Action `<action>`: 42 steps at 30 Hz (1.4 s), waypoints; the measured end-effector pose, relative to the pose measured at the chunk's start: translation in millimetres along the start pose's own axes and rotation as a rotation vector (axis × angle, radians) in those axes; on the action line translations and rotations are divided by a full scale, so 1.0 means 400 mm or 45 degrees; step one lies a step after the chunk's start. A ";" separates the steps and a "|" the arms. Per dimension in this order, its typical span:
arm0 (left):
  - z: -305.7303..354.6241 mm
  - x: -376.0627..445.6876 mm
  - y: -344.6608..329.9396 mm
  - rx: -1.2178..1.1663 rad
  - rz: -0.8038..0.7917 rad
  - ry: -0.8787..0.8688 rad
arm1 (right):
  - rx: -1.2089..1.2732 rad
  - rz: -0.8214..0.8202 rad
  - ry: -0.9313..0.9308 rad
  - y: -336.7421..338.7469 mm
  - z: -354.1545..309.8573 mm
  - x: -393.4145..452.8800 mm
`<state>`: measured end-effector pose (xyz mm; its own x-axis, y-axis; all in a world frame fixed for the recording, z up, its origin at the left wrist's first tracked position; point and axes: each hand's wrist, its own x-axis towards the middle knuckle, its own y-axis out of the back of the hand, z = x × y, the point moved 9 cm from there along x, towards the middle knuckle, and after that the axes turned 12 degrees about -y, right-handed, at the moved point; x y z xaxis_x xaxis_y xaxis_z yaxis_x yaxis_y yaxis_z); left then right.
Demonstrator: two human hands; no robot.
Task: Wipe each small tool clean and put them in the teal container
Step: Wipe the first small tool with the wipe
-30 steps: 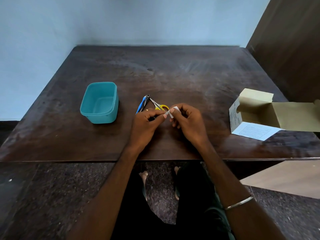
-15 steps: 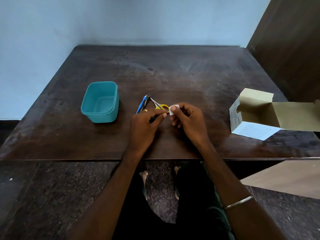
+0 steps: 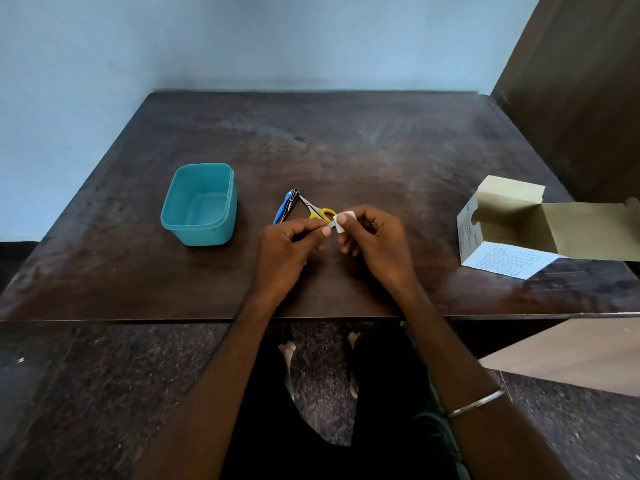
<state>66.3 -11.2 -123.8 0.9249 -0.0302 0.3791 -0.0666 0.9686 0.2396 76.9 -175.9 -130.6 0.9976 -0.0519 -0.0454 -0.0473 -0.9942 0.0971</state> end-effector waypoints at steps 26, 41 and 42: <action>-0.025 -0.003 -0.005 -0.399 -0.096 0.172 | 0.036 -0.240 0.104 -0.023 -0.032 -0.016; 0.004 0.000 0.006 -0.233 -0.006 -0.019 | 0.208 -0.216 0.070 -0.003 -0.026 -0.014; 0.000 -0.002 0.012 -0.250 0.028 0.015 | 0.207 -0.200 0.075 0.000 -0.026 -0.013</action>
<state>65.2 -6.7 -123.0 0.9283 -0.0071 0.3718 -0.0132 0.9986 0.0521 72.1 -174.7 -119.8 0.9943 0.1059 0.0112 0.1064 -0.9920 -0.0683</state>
